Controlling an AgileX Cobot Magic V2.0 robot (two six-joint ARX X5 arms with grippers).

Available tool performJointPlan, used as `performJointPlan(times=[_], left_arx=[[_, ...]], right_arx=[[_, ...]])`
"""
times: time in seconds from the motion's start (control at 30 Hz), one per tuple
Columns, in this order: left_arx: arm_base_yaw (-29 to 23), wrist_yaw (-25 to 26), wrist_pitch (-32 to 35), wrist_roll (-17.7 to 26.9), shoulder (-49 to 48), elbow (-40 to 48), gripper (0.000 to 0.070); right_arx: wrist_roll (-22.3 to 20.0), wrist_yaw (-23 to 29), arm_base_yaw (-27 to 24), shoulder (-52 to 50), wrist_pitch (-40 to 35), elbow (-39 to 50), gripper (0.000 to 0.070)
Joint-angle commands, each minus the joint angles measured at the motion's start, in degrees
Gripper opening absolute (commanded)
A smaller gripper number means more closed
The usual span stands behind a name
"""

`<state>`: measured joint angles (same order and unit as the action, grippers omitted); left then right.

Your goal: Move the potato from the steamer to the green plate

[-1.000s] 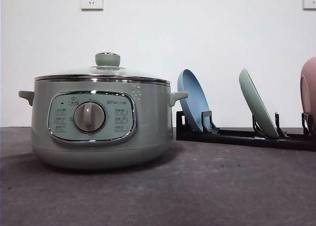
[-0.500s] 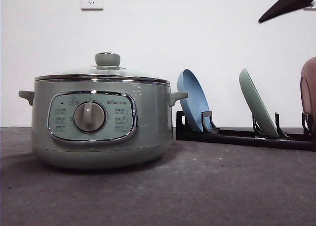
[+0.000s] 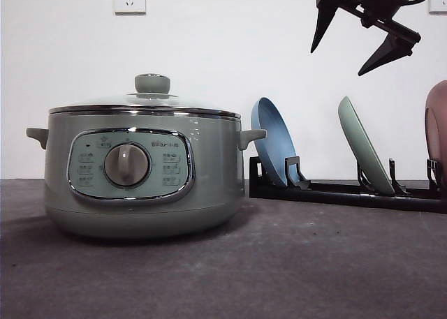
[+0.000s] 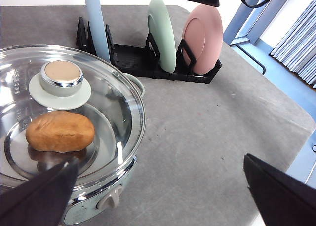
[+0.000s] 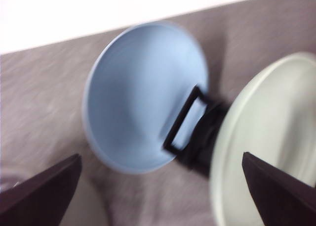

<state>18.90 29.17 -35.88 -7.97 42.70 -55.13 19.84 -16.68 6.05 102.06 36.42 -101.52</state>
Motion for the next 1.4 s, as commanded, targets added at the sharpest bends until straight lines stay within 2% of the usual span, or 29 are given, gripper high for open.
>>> performJointPlan(times=[0.0, 0.13, 0.43, 0.57, 0.83, 0.93, 1.1, 1.13, 1.37], left_arx=[[0.26, 0.46, 0.46, 1.13, 0.37, -1.38, 0.07], [0.26, 0.46, 0.31, 1.11, 0.37, -1.38, 0.07], [0.26, 0.46, 0.31, 1.11, 0.37, -1.38, 0.07], [0.26, 0.46, -0.23, 1.11, 0.37, -1.38, 0.07], [0.26, 0.46, -0.81, 1.11, 0.37, -1.38, 0.07], [0.26, 0.46, -0.81, 1.09, 0.37, -1.38, 0.07], [0.26, 0.46, -0.83, 1.09, 0.38, -1.38, 0.07], [0.26, 0.46, -0.81, 1.09, 0.4, -1.38, 0.07], [0.26, 0.44, -0.81, 1.09, 0.44, -1.38, 0.07]], right_arx=[[0.61, 1.52, -0.32, 1.58, -0.83, -1.59, 0.0655], [0.57, 3.76, -1.28, 2.62, -1.3, -1.59, 0.0655], [0.59, 2.97, -3.5, 6.13, -1.29, -1.59, 0.0651], [0.38, 2.52, -3.59, 7.02, -1.07, -1.59, 0.0598], [0.31, 0.02, -3.55, 9.64, -1.9, -1.59, 0.0592], [0.12, 0.33, -3.55, 9.95, -2.05, -1.59, 0.0516], [0.11, -0.43, -3.55, 9.95, -3.53, -1.59, 0.0266], [0.11, -0.45, -3.54, 9.96, -3.32, -1.59, 0.0243], [0.15, -1.15, -3.16, 10.02, -3.47, -1.59, 0.0239]])
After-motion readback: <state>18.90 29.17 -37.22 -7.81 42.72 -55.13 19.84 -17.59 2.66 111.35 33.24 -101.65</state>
